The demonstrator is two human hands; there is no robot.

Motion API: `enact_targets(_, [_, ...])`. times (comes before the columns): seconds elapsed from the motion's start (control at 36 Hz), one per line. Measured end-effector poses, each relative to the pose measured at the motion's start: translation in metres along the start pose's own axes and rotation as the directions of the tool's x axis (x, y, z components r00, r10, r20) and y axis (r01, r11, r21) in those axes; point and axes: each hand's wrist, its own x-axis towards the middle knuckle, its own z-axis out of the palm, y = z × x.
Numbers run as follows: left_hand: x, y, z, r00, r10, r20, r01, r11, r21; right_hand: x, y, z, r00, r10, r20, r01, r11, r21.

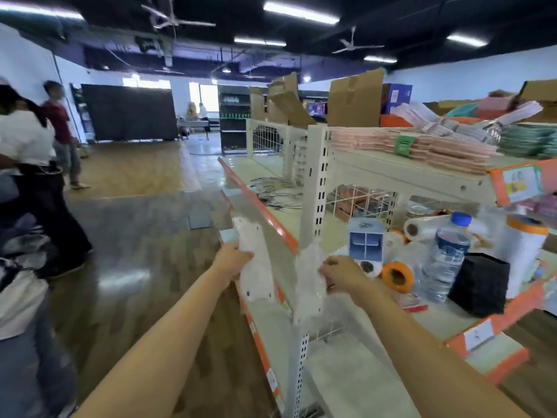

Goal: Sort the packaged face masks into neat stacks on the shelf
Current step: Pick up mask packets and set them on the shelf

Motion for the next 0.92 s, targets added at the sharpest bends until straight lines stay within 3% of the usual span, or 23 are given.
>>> enact_targets(0.11, [0.022,-0.013,-0.036,1.0,0.018,-0.022,-0.015,0.994,0.105,0.022,-0.017,0.031,0.996,-0.084,0.006,0.082,0.959,-0.271])
enact_targets(0.25, [0.056,-0.01,-0.077,0.998,0.05,0.038,-0.06,0.935,0.349,0.052,-0.049,0.069,0.993,-0.114,0.031,0.116,0.903,-0.415])
enact_targets(0.53, [0.145,-0.01,-0.136,0.989,0.115,0.098,-0.15,0.819,0.553,0.12,-0.101,0.138,0.989,-0.147,-0.007,0.127,0.876,-0.465])
enact_targets(0.92, [0.251,-0.03,-0.15,0.993,0.045,0.106,-0.094,0.853,0.514,0.215,-0.125,0.174,0.992,-0.126,-0.007,0.107,0.869,-0.482])
